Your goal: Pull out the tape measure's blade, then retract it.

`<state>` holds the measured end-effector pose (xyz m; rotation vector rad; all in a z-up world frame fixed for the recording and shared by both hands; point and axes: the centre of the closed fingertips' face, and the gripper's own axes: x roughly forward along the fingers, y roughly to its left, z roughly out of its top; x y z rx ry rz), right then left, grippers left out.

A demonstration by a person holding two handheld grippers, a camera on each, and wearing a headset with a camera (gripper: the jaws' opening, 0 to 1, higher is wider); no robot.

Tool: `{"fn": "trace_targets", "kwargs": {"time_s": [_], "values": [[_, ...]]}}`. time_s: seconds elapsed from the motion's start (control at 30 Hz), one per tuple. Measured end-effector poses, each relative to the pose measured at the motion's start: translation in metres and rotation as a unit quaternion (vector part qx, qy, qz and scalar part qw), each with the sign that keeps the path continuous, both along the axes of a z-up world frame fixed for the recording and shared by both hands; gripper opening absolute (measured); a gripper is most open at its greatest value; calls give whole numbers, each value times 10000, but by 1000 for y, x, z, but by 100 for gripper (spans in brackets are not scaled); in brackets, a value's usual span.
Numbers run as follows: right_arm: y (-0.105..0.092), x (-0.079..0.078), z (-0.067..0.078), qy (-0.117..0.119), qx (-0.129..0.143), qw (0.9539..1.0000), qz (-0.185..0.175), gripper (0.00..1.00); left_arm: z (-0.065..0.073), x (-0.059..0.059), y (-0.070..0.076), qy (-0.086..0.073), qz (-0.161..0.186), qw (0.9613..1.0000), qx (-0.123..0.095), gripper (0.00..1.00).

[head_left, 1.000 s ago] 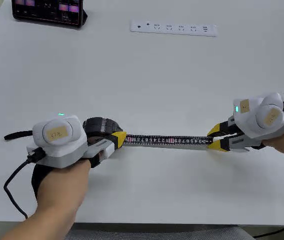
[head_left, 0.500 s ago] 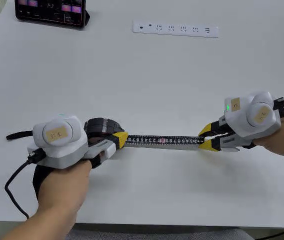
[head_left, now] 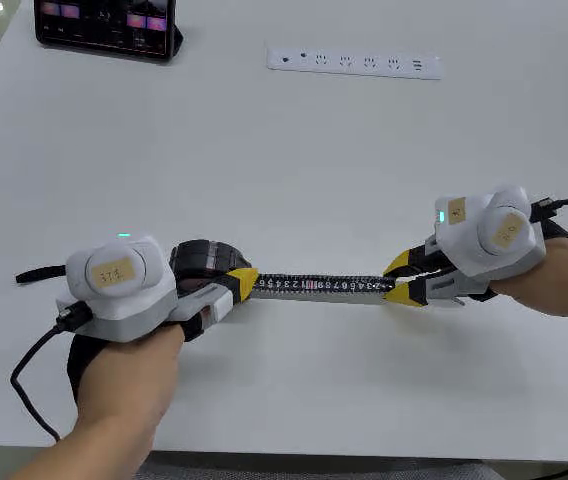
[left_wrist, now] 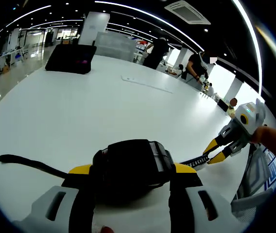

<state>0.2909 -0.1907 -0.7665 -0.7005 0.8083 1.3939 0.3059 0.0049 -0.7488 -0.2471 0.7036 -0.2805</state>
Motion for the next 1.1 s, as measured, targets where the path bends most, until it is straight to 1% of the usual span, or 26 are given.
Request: {"fn": "trace_targets", "kwargs": {"time_s": [0.27,0.57,0.73,0.93,1.1], "values": [[13,-1,-2,60,146,9999,-17,10,0,1,1,0,32,10000,-65,57],[34,-1,-1,130,359,9993,-34,10,1,1,1,13,34,9999,-115,57],[44,0,-4,130,415,9991,-3,10,1,1,1,12,38,9999,-133,57],[52,0,-3,145,495,9987,-2,10,1,1,2,5,46,9999,-157,57],[64,-2,-1,164,574,9982,11,10,1,0,2,10,42,9998,-177,57]]}}
